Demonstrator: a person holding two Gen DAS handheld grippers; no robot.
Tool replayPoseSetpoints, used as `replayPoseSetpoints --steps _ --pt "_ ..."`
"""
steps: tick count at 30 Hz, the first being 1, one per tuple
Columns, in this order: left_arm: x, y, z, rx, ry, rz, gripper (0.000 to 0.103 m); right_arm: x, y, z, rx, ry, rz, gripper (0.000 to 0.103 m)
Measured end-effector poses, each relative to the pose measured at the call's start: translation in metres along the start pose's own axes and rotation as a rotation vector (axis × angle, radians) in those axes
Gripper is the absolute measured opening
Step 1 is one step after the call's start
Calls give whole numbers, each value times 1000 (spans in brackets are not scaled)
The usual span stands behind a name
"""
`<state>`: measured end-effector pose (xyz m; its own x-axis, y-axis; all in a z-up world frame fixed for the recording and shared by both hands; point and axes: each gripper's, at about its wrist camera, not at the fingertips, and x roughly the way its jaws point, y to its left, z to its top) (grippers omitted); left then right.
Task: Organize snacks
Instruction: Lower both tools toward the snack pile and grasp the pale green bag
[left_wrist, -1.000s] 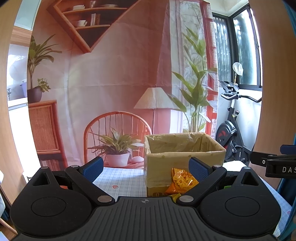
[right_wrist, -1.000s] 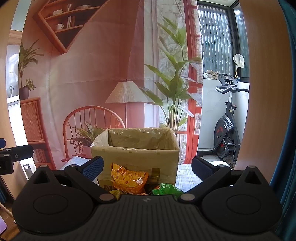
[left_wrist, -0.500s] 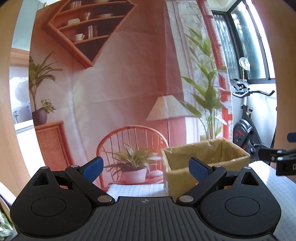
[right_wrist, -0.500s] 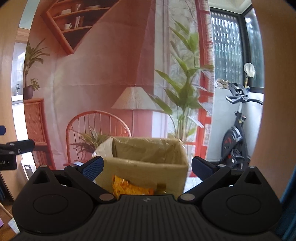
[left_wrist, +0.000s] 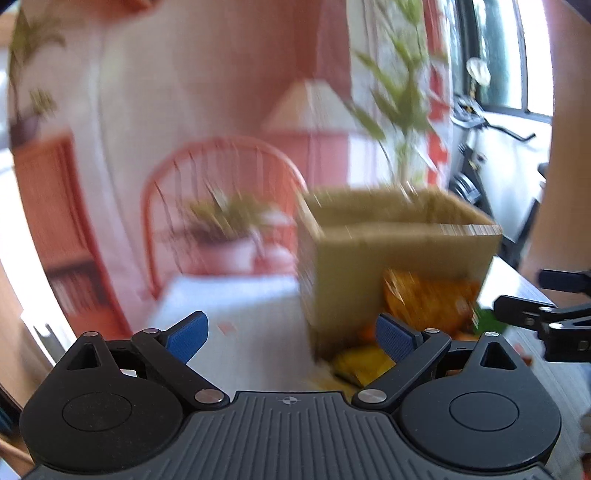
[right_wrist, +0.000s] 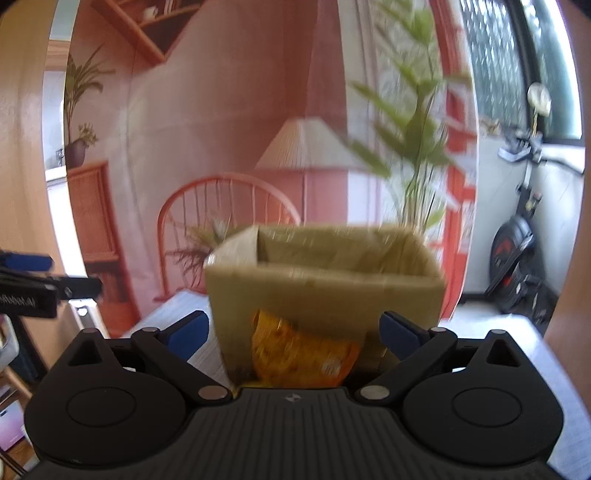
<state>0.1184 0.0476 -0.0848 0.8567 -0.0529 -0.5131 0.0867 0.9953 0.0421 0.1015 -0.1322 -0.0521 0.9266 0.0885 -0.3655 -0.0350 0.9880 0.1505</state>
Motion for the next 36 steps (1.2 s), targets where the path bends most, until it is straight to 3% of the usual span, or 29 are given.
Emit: replayPoseSetpoints --steps 4,9,14,23,31,36 --pt "22 -3 -34 -41 98 -101 95 9 1 -35 3 82 41 92" --pt "49 1 -60 -161 204 -227 85 21 1 -68 0 203 110 77" --pt "55 -2 -76 -164 232 -235 83 32 7 -91 -14 251 174 75" --pt "74 -10 -86 -219 289 -328 80 44 7 -103 17 318 252 75" --pt "89 -9 -98 -286 317 -409 74 46 6 -106 38 338 284 75" --pt "94 -11 -102 -300 325 -418 74 46 9 -106 13 344 289 75"
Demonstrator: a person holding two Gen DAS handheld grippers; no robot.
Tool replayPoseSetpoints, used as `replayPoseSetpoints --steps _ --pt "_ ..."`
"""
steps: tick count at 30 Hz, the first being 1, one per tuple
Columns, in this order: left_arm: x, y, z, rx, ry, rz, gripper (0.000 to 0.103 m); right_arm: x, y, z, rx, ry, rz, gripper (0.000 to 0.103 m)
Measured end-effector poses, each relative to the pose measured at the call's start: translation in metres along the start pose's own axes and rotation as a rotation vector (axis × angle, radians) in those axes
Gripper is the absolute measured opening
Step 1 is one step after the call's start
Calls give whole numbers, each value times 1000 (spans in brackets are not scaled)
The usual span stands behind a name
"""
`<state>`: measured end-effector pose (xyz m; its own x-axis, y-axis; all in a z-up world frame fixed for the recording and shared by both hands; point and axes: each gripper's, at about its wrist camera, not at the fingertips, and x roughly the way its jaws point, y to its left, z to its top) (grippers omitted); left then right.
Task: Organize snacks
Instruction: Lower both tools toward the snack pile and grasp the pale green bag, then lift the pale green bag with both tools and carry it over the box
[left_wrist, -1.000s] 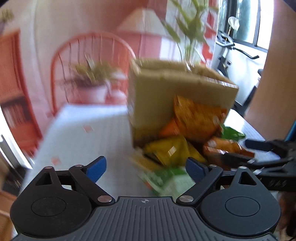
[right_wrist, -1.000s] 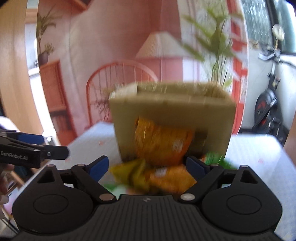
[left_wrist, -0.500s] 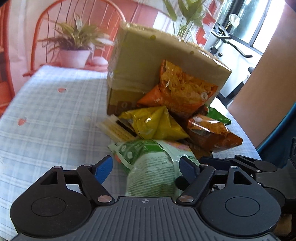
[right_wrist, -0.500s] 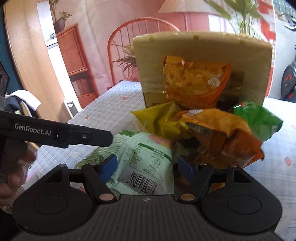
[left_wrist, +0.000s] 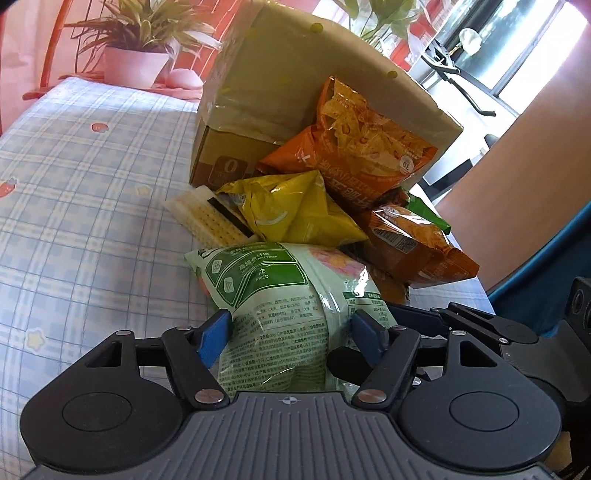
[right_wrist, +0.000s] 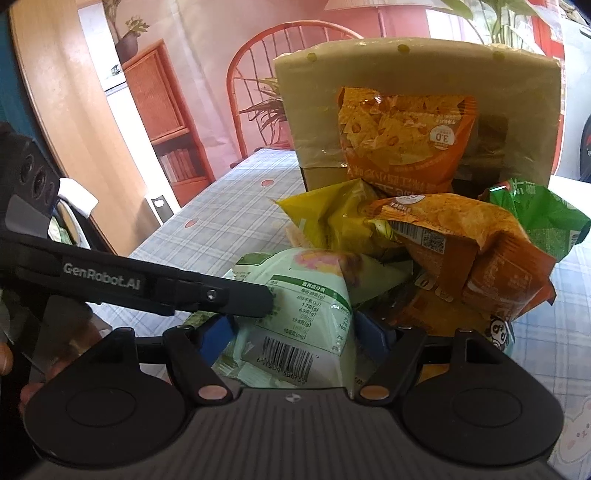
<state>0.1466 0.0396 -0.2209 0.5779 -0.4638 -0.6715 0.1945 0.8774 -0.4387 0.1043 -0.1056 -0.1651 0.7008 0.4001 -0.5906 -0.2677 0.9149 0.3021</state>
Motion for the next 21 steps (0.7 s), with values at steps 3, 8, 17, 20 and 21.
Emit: replayPoseSetpoints --steps 3,8,17,20,21 --pt "-1 2 -1 -9 -6 -13 73 0 -1 1 2 0 4 73" --pt "-5 0 -3 1 -17 -19 67 -1 2 0 -15 -4 9 65" --pt "-19 -6 -6 18 -36 -28 63 -9 11 2 -30 -8 10 61" --pt "-28 -10 -5 31 -46 -40 63 -16 14 5 -33 -11 9 61" --pt "-32 -11 -5 32 -49 -43 63 -18 16 7 -39 -13 8 61"
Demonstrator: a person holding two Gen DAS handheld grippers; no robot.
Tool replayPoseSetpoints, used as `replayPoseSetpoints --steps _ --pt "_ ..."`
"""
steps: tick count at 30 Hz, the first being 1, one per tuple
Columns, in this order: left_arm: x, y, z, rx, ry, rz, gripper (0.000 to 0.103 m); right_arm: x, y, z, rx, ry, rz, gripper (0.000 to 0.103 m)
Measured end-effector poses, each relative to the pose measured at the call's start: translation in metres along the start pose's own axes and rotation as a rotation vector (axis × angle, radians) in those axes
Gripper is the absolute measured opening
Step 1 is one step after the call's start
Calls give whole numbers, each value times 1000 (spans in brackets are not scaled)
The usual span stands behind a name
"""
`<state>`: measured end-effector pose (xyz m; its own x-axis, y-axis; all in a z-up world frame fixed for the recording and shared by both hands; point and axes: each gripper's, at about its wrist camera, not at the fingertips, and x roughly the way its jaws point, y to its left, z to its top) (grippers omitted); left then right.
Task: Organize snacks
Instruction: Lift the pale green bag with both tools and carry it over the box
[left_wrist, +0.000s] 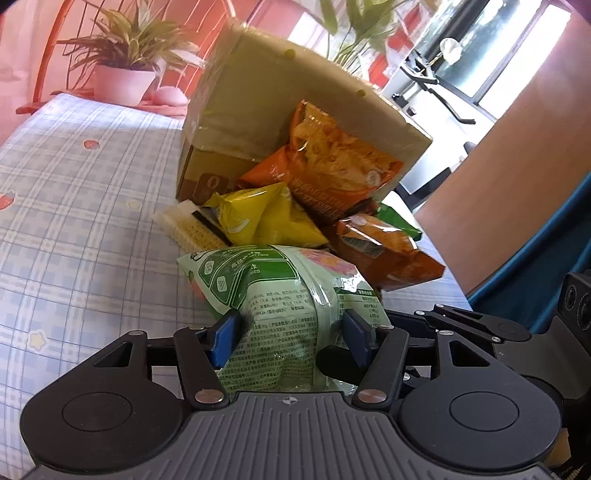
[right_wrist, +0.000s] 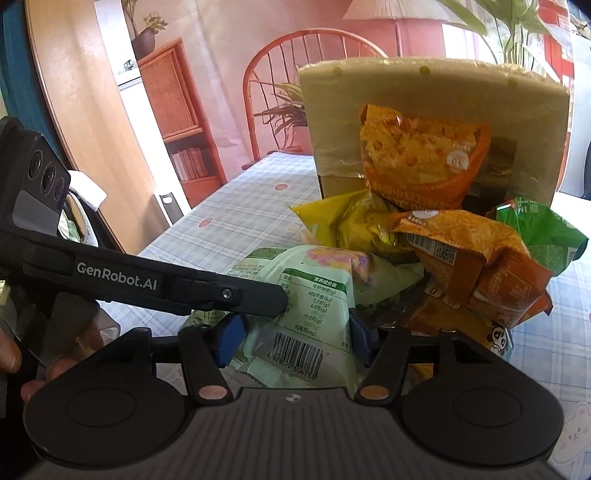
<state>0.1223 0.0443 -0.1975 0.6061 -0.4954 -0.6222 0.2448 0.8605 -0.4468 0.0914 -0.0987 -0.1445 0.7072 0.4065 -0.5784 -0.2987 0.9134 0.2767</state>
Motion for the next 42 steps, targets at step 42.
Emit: replayPoseSetpoints --steps 42 --pt "-72 -107 112 313 -366 -24 62 -89 -6 121 -177 -380 -33 61"
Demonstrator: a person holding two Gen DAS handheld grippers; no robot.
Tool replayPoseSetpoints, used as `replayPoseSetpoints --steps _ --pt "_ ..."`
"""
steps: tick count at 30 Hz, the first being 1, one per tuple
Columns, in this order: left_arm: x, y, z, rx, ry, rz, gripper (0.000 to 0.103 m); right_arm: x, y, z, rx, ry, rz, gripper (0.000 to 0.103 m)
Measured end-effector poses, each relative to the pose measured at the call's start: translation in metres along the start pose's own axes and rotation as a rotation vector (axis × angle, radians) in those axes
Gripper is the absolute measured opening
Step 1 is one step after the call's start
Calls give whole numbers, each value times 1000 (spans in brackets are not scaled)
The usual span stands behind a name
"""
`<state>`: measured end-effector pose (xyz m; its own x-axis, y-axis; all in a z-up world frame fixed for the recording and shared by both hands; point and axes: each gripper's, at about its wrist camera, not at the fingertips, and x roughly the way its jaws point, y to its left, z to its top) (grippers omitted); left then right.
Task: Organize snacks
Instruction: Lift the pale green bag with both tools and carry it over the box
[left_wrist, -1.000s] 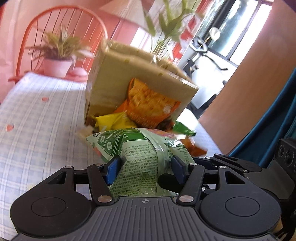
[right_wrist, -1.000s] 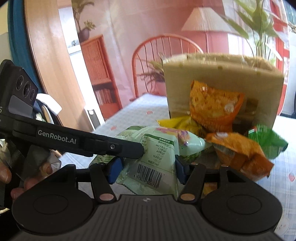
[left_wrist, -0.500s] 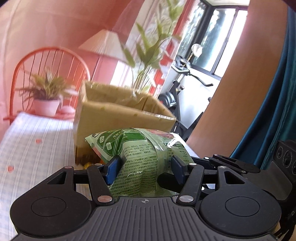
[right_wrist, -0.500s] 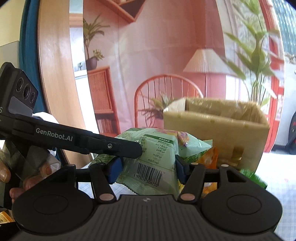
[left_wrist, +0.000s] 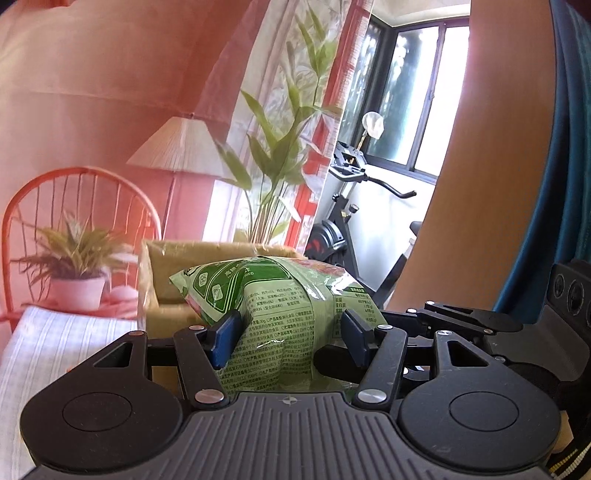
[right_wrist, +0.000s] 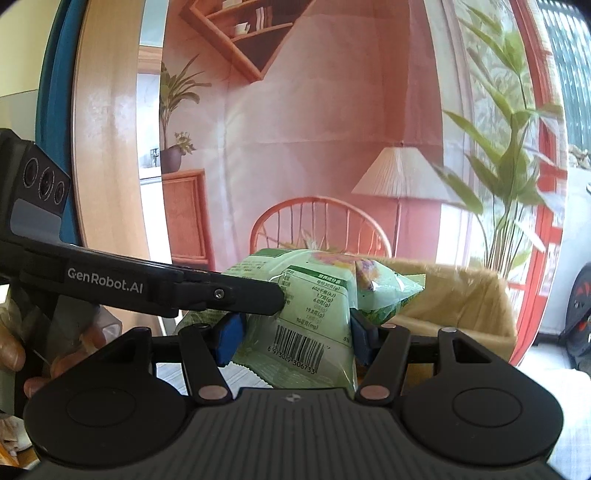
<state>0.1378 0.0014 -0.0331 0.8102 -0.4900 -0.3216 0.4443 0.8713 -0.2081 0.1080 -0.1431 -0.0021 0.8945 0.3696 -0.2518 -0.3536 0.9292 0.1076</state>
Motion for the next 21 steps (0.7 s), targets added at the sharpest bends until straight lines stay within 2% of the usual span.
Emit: replayPoseSetpoints --steps 12,21 --pt "82 29 39 -8 57 13 62 71 -74 28 22 45 -2 61" --pt "166 62 54 -59 182 18 62 131 -135 32 54 152 -18 61"
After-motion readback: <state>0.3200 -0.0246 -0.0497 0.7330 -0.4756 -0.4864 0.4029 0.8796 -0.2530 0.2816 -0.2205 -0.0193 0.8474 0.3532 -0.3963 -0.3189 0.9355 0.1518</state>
